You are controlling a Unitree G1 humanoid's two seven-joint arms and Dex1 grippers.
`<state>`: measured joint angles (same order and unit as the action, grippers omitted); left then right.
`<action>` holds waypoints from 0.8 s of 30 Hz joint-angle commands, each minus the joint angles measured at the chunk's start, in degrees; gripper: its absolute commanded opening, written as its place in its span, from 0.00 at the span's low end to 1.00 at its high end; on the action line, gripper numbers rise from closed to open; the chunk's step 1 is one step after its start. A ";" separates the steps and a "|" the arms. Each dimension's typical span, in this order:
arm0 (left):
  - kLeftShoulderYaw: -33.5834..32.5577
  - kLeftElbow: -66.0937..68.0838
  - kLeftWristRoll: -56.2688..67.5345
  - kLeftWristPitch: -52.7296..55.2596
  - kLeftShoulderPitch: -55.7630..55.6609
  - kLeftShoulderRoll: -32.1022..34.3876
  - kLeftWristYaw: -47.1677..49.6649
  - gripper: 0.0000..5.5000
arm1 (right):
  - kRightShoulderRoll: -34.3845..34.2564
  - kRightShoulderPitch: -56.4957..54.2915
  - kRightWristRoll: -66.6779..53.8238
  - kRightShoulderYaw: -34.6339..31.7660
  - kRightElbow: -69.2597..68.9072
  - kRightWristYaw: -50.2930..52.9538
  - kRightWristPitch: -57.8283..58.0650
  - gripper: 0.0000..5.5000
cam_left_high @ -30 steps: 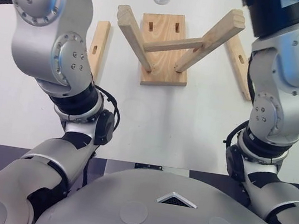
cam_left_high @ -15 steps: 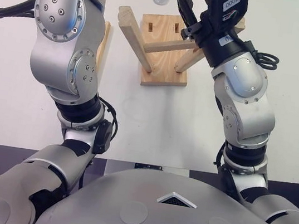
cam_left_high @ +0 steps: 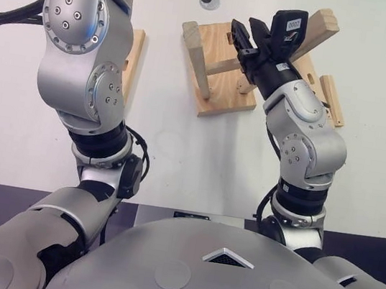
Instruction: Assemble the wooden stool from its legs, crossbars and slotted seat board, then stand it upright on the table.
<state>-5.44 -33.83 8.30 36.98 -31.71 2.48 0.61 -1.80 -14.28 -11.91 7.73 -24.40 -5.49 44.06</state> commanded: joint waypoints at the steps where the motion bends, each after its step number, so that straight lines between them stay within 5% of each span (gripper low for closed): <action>1: -0.39 -0.15 -0.04 -0.15 0.41 0.41 0.61 0.77 | 2.93 -0.26 1.80 0.35 -7.18 -0.73 -3.94 0.33; 10: -1.76 -0.44 0.04 -1.12 1.10 0.61 0.70 0.77 | 6.47 8.43 -0.74 0.17 -18.23 -3.61 -8.58 0.33; 19: -1.83 -0.17 0.04 -1.63 1.33 0.65 0.75 0.77 | 5.33 2.52 0.70 2.34 -19.21 -3.53 -13.85 0.33; 24: -1.64 0.18 0.02 -1.62 1.04 0.64 0.71 0.77 | 0.95 6.35 -0.81 -0.83 -8.75 2.20 -3.65 0.33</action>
<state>-7.06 -33.93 8.40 35.72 -30.33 2.62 0.77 1.32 -10.52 -11.18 8.99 -38.63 -5.65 33.99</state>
